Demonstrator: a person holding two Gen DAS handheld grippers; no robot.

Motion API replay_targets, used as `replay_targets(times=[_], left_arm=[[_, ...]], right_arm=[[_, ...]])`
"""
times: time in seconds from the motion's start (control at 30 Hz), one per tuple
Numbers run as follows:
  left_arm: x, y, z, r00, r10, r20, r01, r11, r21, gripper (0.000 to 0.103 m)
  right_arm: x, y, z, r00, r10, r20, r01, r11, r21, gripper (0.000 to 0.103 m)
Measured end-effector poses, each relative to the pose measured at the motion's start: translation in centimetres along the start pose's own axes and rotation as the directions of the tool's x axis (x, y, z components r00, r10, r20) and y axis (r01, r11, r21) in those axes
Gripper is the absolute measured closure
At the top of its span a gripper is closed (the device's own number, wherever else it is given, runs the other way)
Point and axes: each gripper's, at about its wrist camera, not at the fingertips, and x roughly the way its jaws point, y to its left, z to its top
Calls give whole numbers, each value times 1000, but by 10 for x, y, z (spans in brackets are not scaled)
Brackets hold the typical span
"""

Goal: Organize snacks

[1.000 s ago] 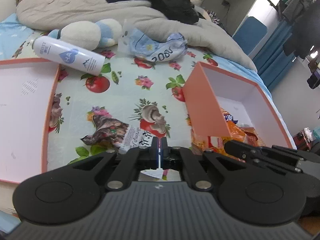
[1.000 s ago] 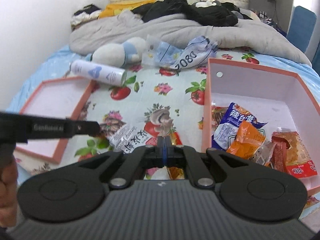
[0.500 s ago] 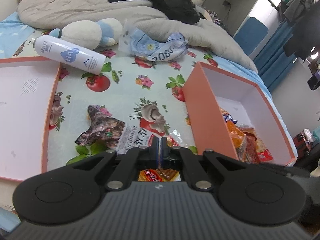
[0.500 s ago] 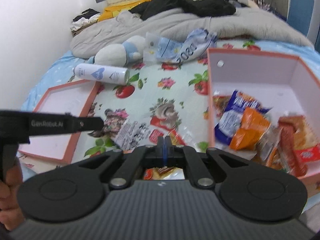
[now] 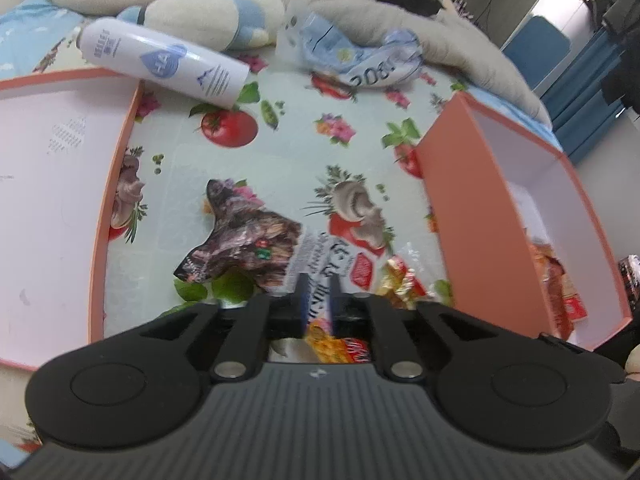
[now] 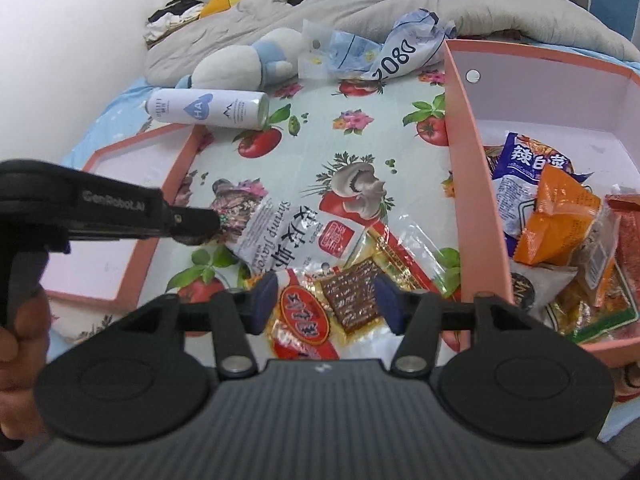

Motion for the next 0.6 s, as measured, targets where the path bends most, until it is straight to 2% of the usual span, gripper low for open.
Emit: replay_targets(times=[0.03,0.07,0.13,0.27,0.33,0.47,0.6], left_arm=[[5,4,1,1000,21,-1,-21,1000,-2,50],[8,8,1,999,37,6,-37,999,-2,35],[17,17,2,999,54,8,-54,999,0,30],[39,35,6,999,24,-48,-24,1000,1,21],[46,39,7,998,34,-59,-34,999,11,20],[58,40,11,997,24,-77,-22,999,33,18],[69,40,10,996,24,-90,-20,999,45,17]], right_arm=[[5,0,-1,1000,-7,-6,7,1000,5,47],[9,0,-2,1000,-19,-9,19,1000,18,47],[18,-2,-4,999,-50,-16,50,998,46,47],[32,-1,-11,992,-127,-6,127,989,72,48],[39,-1,-14,990,-141,-1,140,986,93,39],[53,1,-18,981,-192,-31,194,973,125,35],[68,7,-24,965,-253,-71,257,964,67,31]])
